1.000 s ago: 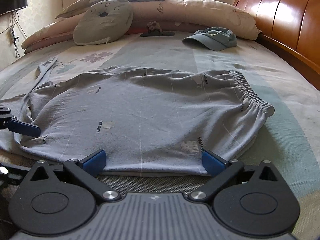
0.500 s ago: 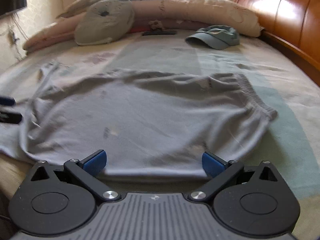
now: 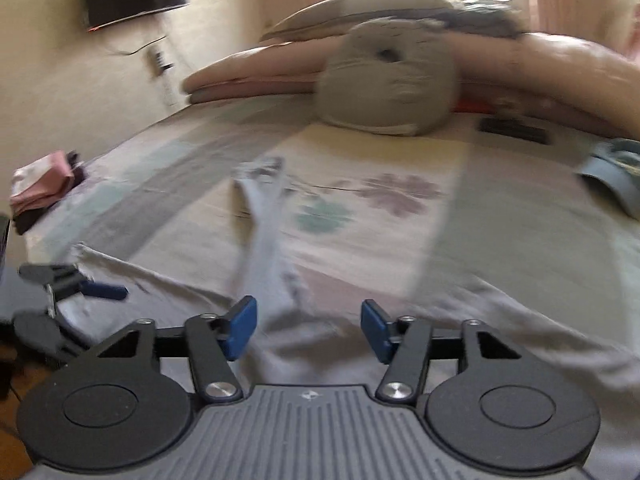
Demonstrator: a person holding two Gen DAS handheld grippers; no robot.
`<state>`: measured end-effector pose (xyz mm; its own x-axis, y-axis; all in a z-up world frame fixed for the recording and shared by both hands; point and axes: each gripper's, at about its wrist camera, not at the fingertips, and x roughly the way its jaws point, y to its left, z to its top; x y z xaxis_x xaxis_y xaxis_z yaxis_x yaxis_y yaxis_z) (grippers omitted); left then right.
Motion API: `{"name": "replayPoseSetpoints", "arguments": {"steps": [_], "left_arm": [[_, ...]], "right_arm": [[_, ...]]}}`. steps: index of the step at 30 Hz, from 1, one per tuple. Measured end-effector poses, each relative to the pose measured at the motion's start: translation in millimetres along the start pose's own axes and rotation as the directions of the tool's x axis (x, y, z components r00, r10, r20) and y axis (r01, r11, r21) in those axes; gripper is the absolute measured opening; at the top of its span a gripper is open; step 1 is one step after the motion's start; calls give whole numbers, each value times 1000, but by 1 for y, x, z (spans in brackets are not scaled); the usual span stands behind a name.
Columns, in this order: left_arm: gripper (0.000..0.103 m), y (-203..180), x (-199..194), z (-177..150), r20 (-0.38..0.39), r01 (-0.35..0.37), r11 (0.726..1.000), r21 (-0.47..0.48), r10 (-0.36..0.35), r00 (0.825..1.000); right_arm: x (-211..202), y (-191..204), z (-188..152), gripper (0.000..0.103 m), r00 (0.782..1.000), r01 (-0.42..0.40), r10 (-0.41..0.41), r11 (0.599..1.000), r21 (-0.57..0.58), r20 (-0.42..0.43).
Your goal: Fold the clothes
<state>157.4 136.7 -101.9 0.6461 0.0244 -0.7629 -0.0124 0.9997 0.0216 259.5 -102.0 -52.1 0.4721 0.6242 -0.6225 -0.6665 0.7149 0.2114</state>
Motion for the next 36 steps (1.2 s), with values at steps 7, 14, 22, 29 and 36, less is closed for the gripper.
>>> {"name": "replayPoseSetpoints", "arguments": {"steps": [7, 14, 22, 29, 36], "left_arm": [[93, 19, -3, -7, 7, 14, 999, -51, -13, 1000], [93, 29, -1, -12, 11, 30, 997, -75, -30, 999], [93, 47, -10, -12, 40, 70, 986, -149, -65, 997], [93, 63, -26, -13, 97, 122, 967, -226, -102, 990], [95, 67, -30, -12, 132, 192, 943, -271, -162, 978]], "right_arm": [[85, 21, 33, 44, 991, -82, 84, 996, 17, -108], [128, 29, 35, 19, 985, -44, 42, 999, -6, -169], [104, 43, 37, 5, 987, -104, 99, 994, -38, -123], [79, 73, 31, 5, 967, -230, 220, 972, -59, -131], [62, 108, -2, 6, 926, -335, 309, 937, -97, -216]]}}
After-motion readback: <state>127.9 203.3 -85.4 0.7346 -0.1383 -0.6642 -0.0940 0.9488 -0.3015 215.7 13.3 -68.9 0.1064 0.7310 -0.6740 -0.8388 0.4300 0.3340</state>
